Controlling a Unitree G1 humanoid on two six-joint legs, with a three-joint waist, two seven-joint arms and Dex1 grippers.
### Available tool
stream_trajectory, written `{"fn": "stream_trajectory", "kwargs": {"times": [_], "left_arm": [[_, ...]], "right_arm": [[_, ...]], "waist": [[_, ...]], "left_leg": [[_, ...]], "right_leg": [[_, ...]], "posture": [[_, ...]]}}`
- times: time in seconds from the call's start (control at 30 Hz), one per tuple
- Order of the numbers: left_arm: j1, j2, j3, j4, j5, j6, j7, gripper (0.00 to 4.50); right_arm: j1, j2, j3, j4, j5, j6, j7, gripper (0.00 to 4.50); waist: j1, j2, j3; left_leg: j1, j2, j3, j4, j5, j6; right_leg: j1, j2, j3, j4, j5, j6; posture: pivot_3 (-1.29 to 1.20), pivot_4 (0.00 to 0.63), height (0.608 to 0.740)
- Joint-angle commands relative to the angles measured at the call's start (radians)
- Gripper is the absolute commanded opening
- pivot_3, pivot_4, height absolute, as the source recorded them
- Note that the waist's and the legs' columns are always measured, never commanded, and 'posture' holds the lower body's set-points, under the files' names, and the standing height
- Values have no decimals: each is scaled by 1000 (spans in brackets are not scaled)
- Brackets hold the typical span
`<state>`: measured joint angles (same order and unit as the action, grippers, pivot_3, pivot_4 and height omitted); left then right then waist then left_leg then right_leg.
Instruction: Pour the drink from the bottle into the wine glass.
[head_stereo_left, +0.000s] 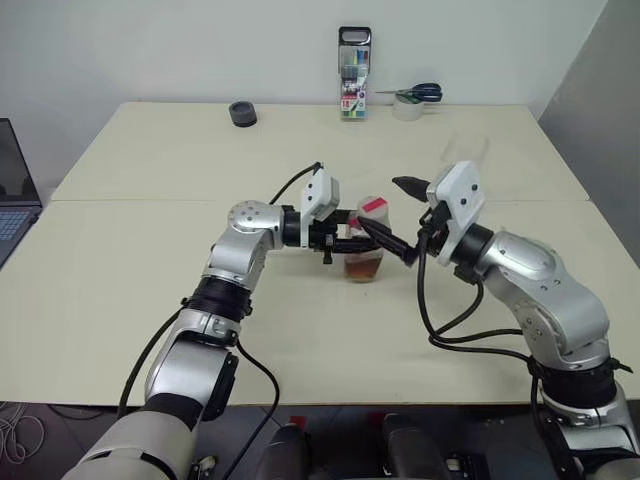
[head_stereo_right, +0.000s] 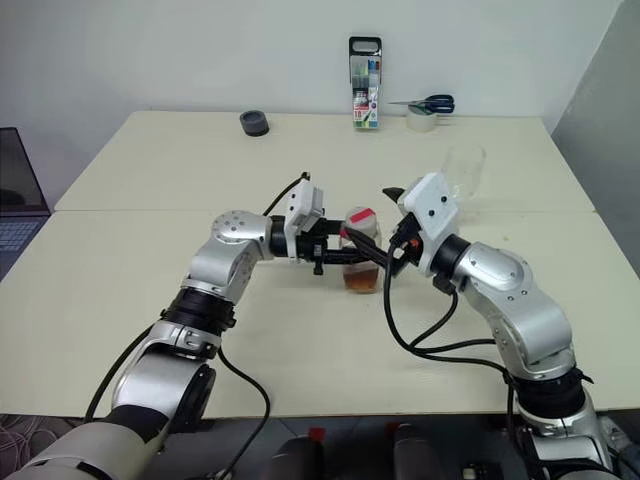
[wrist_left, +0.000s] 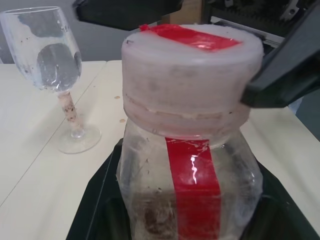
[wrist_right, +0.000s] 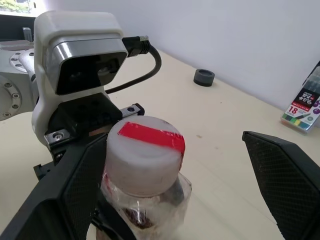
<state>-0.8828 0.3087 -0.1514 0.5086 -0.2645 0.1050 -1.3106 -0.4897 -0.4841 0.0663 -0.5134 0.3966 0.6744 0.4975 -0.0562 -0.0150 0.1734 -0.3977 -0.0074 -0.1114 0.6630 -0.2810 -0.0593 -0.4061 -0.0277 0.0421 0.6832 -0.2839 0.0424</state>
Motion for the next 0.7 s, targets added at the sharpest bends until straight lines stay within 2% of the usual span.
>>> {"fn": "stream_trajectory", "kwargs": {"times": [0.03,0.47,0.7], "left_arm": [[-18,12,20,-37,-17,-12,-12,1817],[-32,16,33,-24,-31,14,-15,1815],[-55,18,35,-1,-28,15,-34,1815]], "right_arm": [[13,-39,-95,-24,6,11,-11,4500],[50,-111,-114,-154,170,111,77,4500],[-11,-52,-35,-118,91,61,10,4500]], "waist": [[0,0,0],[1,0,0],[-1,0,0]], "left_leg": [[0,0,0,0,0,0],[0,0,0,0,0,0],[0,0,0,0,0,0]], "right_leg": [[0,0,0,0,0,0],[0,0,0,0,0,0],[0,1,0,0,0,0]], "posture": [[0,150,740],[0,150,740],[0,150,740]]}}
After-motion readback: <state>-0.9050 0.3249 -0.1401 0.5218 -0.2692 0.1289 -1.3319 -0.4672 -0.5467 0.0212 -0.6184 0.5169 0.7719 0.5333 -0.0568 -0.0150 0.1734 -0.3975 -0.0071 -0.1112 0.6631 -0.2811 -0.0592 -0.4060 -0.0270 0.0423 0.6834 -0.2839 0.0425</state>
